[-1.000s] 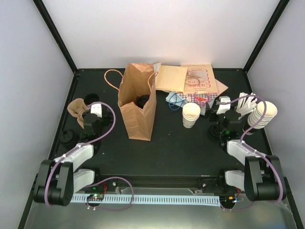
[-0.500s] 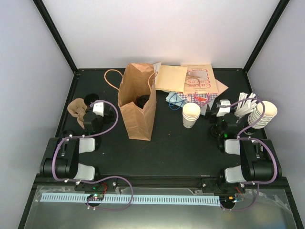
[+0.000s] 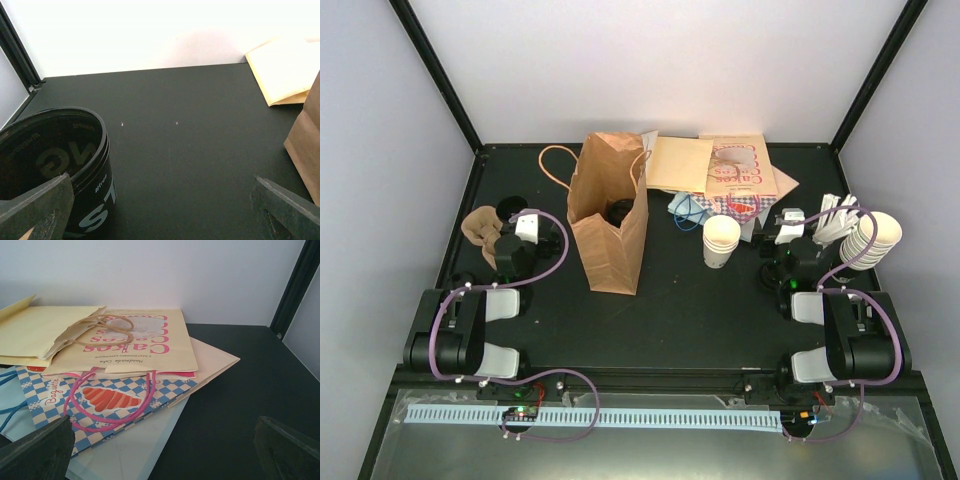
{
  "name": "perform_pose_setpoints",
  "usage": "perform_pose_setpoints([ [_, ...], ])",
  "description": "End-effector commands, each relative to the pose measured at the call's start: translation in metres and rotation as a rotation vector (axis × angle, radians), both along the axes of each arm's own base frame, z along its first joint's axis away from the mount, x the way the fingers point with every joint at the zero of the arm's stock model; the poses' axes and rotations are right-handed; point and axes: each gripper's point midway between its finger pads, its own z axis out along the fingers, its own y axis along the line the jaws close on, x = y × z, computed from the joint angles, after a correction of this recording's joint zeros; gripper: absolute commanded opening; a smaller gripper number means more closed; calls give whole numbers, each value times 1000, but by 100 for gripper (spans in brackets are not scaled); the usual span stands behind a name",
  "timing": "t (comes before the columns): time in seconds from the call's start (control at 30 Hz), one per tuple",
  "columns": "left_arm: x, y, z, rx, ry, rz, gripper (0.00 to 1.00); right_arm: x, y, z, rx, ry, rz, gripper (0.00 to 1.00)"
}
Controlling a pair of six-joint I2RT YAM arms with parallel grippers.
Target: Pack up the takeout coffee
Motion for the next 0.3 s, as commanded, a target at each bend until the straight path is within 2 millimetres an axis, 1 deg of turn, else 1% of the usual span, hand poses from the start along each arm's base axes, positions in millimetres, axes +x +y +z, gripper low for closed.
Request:
perform_pose_setpoints([
  [0.0, 8, -3, 24, 6, -75, -22, 99, 5, -7, 21, -1, -78, -33, 100],
  [0.27, 8, -3, 24, 6, -75, -22, 99, 5, -7, 22, -1, -77, -34, 100],
])
